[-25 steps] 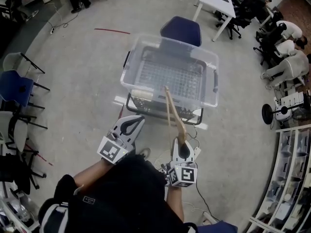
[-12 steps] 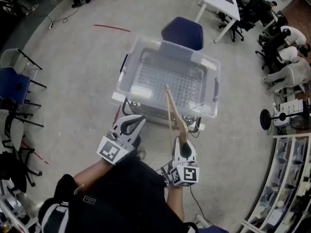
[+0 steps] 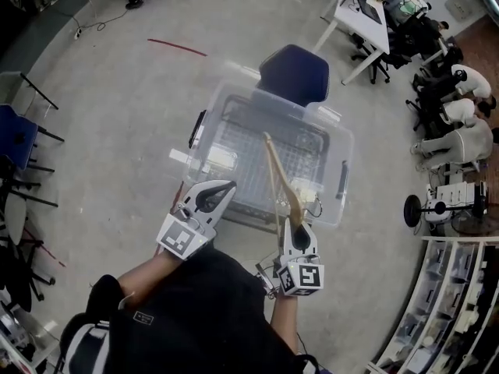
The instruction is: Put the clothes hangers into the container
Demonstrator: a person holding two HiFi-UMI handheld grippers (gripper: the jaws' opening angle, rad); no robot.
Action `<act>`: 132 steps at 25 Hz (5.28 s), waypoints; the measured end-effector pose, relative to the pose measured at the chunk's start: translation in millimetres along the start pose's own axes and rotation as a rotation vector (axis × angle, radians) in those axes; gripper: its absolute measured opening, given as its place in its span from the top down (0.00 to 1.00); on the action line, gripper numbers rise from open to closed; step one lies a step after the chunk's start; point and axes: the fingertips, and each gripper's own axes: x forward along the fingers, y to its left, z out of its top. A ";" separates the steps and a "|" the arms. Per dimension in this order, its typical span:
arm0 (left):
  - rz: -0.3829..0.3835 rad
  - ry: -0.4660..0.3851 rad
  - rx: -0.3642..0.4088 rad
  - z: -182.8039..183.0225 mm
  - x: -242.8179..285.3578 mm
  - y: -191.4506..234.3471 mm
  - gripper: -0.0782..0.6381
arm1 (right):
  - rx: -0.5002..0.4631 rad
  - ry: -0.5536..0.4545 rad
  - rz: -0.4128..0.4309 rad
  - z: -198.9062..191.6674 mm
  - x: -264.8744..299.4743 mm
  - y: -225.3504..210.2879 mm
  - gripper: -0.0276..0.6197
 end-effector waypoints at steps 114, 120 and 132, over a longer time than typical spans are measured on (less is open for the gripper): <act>0.321 0.243 -0.070 -94.2 145.6 139.9 0.86 | -0.136 0.903 0.379 -366.5 389.2 -148.7 0.70; 0.336 0.240 -0.063 -92.9 144.1 137.2 0.86 | -0.126 0.922 0.367 -368.5 394.3 -154.8 0.67; 0.340 0.258 -0.056 -90.4 125.0 132.4 0.86 | -0.092 0.941 0.293 -372.5 396.5 -161.0 0.55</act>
